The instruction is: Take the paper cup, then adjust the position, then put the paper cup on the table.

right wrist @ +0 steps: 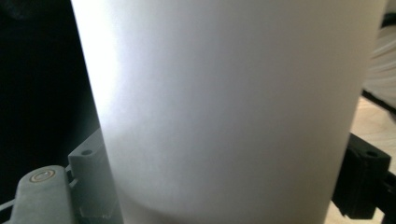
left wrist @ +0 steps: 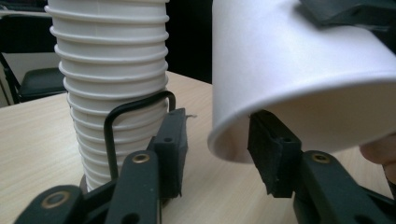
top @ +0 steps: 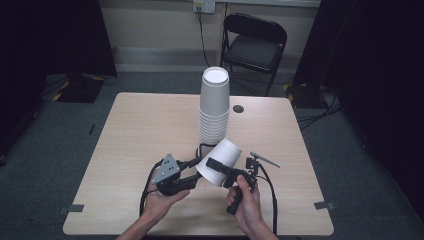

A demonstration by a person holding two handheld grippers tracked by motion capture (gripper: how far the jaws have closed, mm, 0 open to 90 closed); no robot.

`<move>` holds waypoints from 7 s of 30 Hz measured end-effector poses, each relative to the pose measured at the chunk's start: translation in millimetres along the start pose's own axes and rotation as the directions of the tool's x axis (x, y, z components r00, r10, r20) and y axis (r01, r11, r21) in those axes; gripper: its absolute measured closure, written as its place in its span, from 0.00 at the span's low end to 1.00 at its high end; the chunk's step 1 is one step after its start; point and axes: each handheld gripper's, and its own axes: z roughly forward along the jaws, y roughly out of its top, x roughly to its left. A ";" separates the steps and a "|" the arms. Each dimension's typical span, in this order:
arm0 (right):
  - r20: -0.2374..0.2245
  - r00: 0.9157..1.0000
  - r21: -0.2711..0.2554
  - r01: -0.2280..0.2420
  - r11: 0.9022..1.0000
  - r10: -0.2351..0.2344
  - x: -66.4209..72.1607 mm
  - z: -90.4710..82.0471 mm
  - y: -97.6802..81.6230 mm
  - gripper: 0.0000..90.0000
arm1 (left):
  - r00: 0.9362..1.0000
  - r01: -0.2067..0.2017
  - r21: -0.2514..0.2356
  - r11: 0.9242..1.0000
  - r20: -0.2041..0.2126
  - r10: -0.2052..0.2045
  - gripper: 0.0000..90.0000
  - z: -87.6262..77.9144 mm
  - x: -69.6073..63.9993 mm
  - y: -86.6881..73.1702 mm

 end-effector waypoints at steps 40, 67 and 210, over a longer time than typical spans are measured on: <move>0.001 0.995 0.019 0.100 0.995 -0.100 2.4 4.7 -2.8 0.14 | 0.999 0.029 0.008 1.000 0.037 -0.029 0.93 -1.2 -4.1 2.5; 0.209 0.889 0.027 0.412 0.911 -0.408 0.9 -26.8 32.0 0.18 | 0.986 0.163 0.228 0.960 -0.004 -0.167 0.95 -21.7 22.1 10.7; -0.094 0.046 0.430 0.903 0.002 -0.995 35.7 19.8 -42.5 0.11 | 0.950 0.180 0.657 0.732 0.076 -0.302 0.91 39.1 15.5 34.3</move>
